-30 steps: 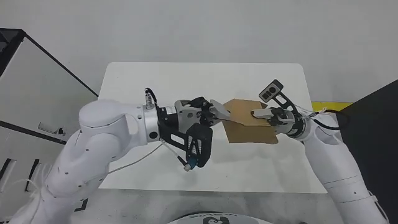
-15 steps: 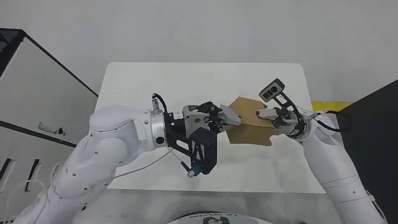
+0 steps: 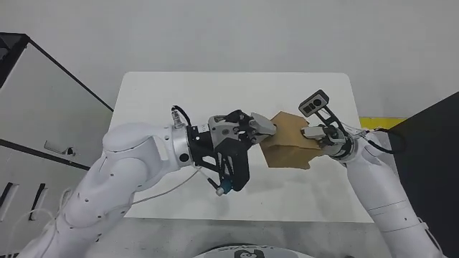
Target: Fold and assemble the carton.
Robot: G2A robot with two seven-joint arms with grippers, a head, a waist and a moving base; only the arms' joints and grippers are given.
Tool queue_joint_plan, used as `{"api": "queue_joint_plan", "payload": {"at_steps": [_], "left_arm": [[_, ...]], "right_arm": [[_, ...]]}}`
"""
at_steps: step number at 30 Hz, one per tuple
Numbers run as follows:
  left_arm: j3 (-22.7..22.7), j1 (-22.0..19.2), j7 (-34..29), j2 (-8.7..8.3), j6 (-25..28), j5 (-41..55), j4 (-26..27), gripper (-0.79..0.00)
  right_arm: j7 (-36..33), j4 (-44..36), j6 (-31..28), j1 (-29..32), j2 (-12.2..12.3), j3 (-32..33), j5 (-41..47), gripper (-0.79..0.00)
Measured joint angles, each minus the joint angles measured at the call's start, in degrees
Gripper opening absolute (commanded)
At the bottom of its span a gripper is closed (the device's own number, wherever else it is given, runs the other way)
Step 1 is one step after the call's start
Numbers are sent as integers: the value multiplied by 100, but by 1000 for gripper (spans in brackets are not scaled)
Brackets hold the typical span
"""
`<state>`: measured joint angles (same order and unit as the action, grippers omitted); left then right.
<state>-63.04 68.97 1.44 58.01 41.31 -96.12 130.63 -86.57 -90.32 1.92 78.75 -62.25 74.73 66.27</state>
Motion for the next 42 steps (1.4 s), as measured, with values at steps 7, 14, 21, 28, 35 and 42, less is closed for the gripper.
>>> {"api": "queue_joint_plan", "payload": {"at_steps": [7,14,21,28,35,42], "left_arm": [[-11,9,15,-2,-6,-3,9,-785],[7,30,46,3,-37,-47,111,-785],[47,-123,58,13,126,-104,193,-785],[155,-243,73,25,247,-229,186,-785],[196,-335,47,30,333,-352,166,-785],[240,-368,68,34,378,-403,129,-785]], "right_arm": [[137,-79,-16,35,-8,-12,-4,-785],[-18,-13,-232,33,-51,-19,257,-785],[-145,68,-494,-52,-102,-99,446,-785],[-143,48,-616,-119,-114,-181,504,-785],[-143,23,-794,-185,-107,-250,549,-785],[-143,40,-854,-215,-83,-286,585,-785]]}}
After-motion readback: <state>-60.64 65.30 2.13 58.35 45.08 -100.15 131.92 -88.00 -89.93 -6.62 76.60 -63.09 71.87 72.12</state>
